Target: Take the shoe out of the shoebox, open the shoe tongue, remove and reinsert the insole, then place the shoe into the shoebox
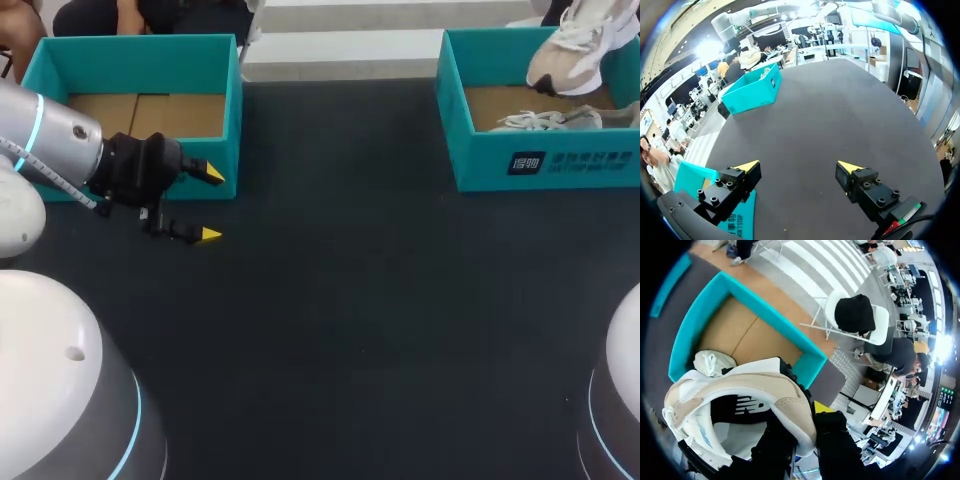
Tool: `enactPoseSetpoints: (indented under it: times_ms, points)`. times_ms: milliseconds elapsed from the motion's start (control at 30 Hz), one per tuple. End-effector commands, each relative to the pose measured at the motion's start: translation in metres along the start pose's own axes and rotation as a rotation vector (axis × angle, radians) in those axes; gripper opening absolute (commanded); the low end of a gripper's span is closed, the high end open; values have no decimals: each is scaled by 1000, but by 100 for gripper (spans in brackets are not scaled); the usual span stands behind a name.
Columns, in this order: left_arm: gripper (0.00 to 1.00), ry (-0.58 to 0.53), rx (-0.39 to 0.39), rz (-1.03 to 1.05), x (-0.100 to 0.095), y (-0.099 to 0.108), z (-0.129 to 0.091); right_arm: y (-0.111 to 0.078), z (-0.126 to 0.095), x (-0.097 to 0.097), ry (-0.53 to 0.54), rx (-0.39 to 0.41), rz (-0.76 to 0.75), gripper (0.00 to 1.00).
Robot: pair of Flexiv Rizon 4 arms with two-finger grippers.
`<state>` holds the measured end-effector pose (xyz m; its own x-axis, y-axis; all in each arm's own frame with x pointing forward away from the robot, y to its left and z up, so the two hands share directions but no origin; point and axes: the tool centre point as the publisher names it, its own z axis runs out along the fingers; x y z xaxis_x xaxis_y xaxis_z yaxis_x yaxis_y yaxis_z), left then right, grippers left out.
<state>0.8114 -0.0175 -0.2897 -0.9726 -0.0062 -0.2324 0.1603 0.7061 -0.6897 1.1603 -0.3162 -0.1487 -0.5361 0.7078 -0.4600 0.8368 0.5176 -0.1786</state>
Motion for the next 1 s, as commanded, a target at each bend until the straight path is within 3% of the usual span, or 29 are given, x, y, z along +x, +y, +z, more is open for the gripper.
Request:
enactPoseSetpoints:
  times_ms: [33, 133, 833, 1000]
  points:
    - [100, 0, -4, 0, 1, 0, 0, -16, -7, 4, 11, 155, 583, 0]
    - [100, 0, -4, 0, 1, 0, 0, -25, -10, 9, -5, 185, 724, 0]
    - [100, 0, -4, 0, 1, 0, 0, -25, -10, 9, -5, 185, 724, 0]
    - [100, 0, -4, 0, 1, 0, 0, -32, 3, 14, -50, 214, 828, 0]
